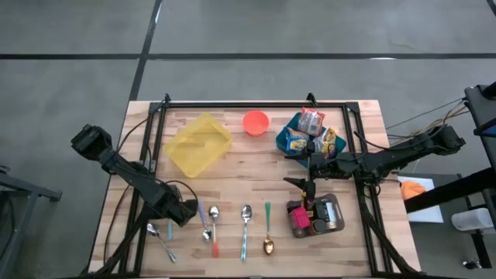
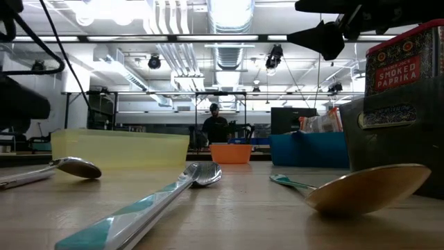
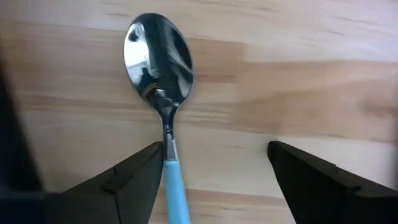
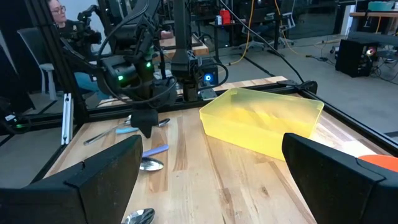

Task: Pick & Place Food Item
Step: Put the blue spoon into the yellow bin

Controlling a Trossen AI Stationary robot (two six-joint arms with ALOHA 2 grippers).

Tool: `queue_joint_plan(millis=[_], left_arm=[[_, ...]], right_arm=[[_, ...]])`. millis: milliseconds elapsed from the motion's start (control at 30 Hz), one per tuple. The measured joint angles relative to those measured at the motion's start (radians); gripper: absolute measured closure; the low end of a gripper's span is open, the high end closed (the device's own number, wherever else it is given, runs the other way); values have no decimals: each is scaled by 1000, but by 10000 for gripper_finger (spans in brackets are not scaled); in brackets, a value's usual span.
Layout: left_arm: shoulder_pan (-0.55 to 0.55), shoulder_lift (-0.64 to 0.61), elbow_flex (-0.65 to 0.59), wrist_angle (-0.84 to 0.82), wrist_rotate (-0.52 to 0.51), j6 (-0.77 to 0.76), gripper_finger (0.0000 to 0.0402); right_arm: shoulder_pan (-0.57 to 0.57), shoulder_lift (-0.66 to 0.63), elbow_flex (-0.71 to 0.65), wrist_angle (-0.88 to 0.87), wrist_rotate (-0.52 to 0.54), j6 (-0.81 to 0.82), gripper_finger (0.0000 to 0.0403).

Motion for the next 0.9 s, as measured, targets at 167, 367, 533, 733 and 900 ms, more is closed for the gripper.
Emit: queue_joint_plan(millis=[167,367,533,733,900], left_arm=[[2,-9,-1,60,-58,28,102],[2,-9,-1,73,-69,49,102],[2,-16,-1,48,-23,26,102],[2,-25,-1,-31,-20,22,113],[2,-26,-9,-37,-14,-13,171]], right_arm=[[0,0,0,0,0,0,22],[0,0,0,0,0,0,22],[0,0,0,0,0,0,22],[0,0,0,0,0,0,22],[0,0,0,0,0,0,22]])
